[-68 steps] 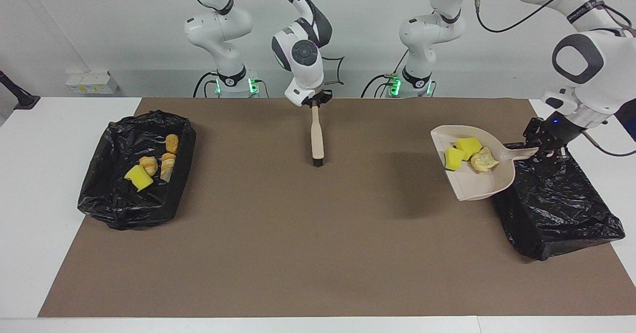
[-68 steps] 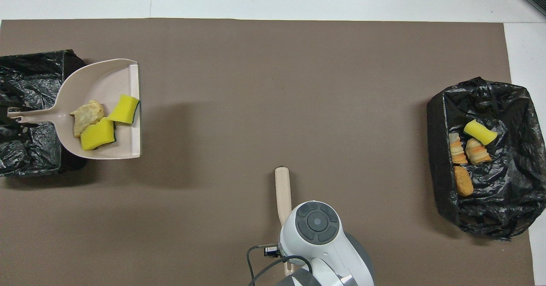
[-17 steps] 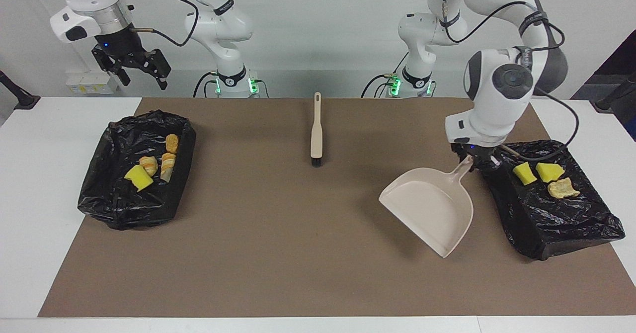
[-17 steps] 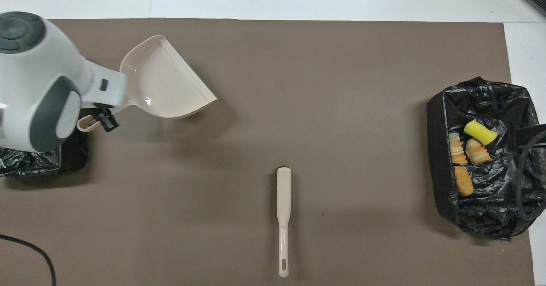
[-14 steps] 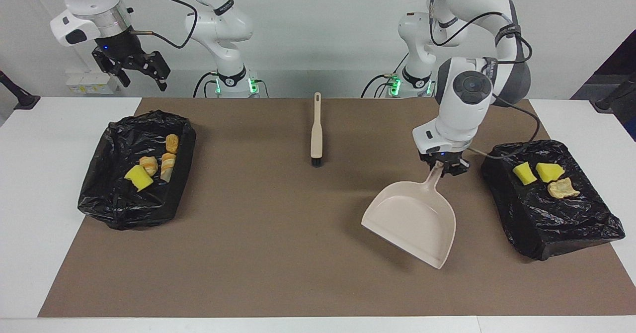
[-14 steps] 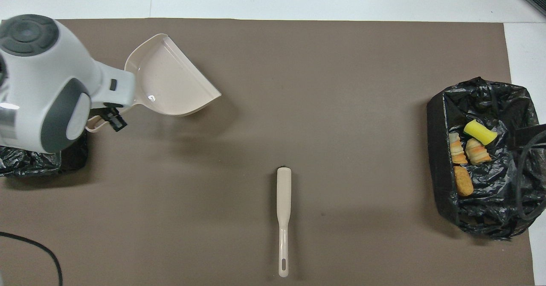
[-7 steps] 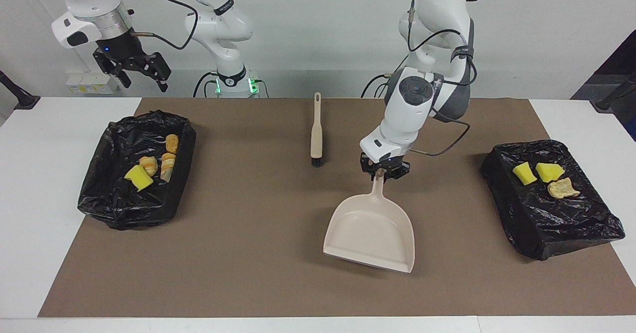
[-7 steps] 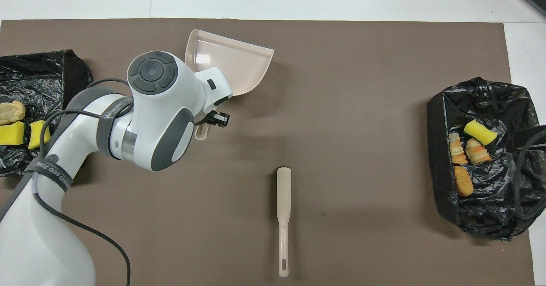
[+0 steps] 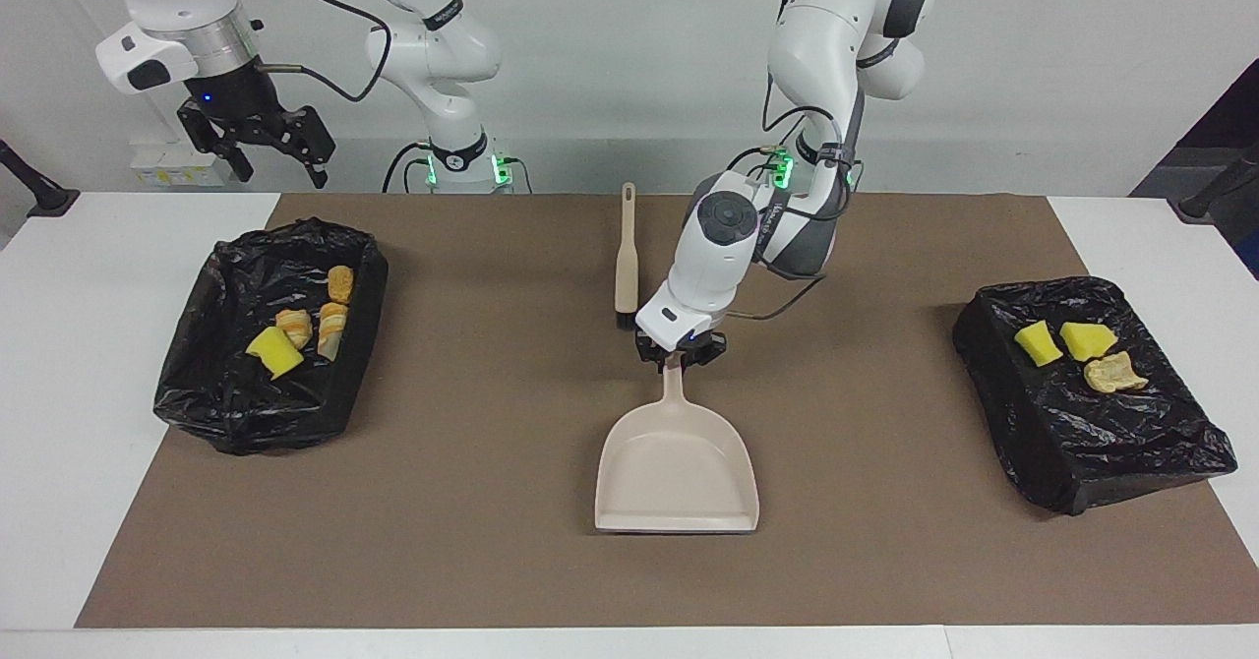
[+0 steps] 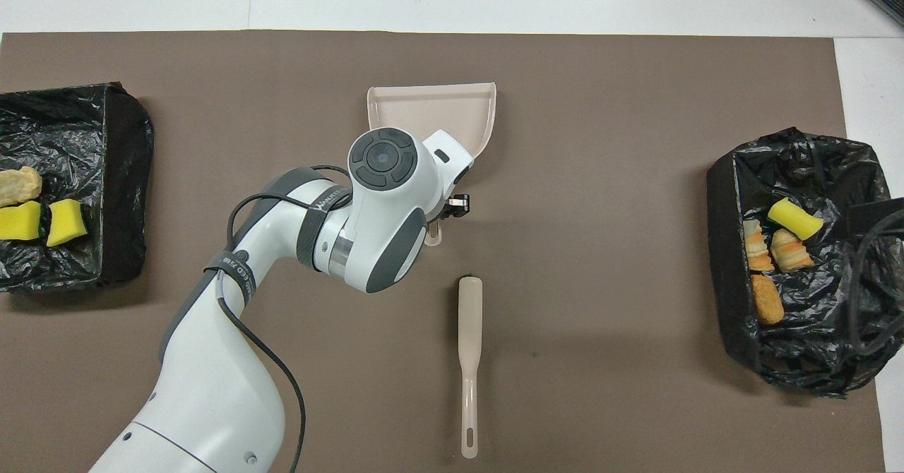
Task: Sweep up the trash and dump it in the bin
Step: 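Lift the empty dustpan and set it on the table with the left gripper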
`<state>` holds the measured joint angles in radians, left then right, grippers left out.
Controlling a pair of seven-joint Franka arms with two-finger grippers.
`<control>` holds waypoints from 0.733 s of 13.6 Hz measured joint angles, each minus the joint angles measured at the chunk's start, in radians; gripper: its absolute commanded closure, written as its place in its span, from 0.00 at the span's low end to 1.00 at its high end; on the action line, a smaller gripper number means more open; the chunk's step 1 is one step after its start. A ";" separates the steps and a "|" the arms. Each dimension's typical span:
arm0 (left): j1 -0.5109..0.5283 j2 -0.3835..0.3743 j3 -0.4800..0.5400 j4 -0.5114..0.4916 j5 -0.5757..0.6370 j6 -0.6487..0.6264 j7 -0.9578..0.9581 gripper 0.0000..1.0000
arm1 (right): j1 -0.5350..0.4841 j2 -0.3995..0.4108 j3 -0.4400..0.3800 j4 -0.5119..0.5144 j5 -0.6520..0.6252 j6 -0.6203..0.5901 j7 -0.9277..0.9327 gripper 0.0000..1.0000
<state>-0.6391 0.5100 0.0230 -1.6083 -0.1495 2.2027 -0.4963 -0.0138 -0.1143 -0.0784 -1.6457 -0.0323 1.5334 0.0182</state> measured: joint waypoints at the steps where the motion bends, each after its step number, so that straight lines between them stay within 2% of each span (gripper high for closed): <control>1: 0.001 -0.001 0.005 0.008 0.000 0.000 -0.034 0.00 | 0.000 0.000 0.000 -0.005 0.000 0.001 0.000 0.00; 6: 0.018 -0.033 0.032 0.019 0.000 -0.023 -0.080 0.00 | 0.006 0.000 0.000 -0.006 0.000 0.001 0.000 0.00; 10: 0.103 -0.101 0.036 0.024 0.001 -0.147 -0.069 0.00 | 0.008 0.000 0.001 -0.006 0.000 0.001 0.000 0.00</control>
<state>-0.5365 0.4092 0.0586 -1.5848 -0.1484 2.0554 -0.5651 -0.0055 -0.1140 -0.0775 -1.6521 -0.0322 1.5340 0.0180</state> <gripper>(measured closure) 0.000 0.000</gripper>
